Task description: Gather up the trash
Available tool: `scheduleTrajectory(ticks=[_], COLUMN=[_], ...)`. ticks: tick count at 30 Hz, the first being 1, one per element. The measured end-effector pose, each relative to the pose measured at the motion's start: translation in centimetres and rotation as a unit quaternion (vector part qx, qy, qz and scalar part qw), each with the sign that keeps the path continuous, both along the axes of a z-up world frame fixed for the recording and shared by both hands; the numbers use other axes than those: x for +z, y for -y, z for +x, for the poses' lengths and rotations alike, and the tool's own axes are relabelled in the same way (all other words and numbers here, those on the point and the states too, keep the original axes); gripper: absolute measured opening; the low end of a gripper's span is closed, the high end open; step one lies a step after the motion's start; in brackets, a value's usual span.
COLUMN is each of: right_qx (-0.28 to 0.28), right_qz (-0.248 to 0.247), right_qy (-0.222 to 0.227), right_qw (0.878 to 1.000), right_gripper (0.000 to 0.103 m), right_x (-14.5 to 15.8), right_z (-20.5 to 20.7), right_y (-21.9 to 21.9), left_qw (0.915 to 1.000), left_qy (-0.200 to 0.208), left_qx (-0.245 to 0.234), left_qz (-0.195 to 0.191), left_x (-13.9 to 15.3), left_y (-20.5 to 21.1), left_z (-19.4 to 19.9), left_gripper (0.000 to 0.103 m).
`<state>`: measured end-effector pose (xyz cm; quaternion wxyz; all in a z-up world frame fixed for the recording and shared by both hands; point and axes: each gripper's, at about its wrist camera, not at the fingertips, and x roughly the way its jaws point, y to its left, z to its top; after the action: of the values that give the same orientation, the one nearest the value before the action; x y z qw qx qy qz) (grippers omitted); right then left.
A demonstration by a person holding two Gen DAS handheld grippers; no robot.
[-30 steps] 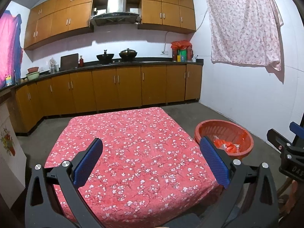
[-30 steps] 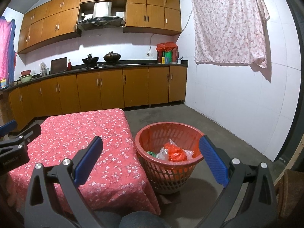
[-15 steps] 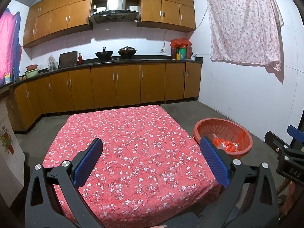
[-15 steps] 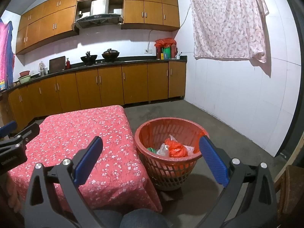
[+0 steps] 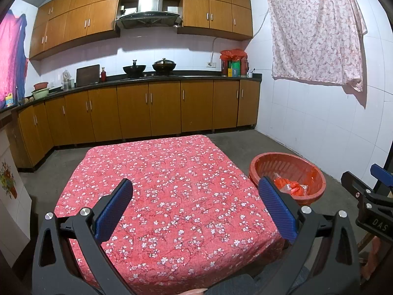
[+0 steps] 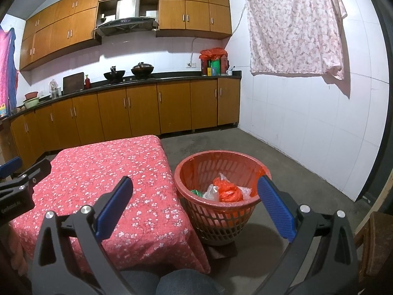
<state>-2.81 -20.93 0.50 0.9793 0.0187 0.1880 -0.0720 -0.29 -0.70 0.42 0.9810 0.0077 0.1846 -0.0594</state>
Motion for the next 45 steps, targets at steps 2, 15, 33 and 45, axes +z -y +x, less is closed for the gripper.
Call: scheduleTrajectory(ticks=[2, 15, 33, 45], right_qx=[0.0, 0.0, -0.001, -0.001], right_qz=[0.0, 0.001, 0.001, 0.002], right_qy=[0.0, 0.0, 0.0, 0.0], right_qw=[1.0, 1.0, 1.0, 1.0], right_gripper=[0.099, 0.099, 0.099, 0.099], right_x=[-0.01, -0.03, -0.01, 0.05], right_z=[-0.03, -0.04, -0.06, -0.07], right_y=[-0.01, 0.07, 0.07, 0.1], left_qw=[1.0, 1.0, 1.0, 1.0], left_qy=[-0.001, -0.002, -0.003, -0.005], left_qx=[0.0, -0.001, -0.002, -0.002], left_qz=[0.0, 0.001, 0.0, 0.0], left_x=[-0.01, -0.14, -0.13, -0.27], left_y=[0.0, 0.12, 0.19, 0.38], left_z=[-0.01, -0.15, -0.1, -0.26], left_gripper=[0.101, 0.101, 0.101, 0.101])
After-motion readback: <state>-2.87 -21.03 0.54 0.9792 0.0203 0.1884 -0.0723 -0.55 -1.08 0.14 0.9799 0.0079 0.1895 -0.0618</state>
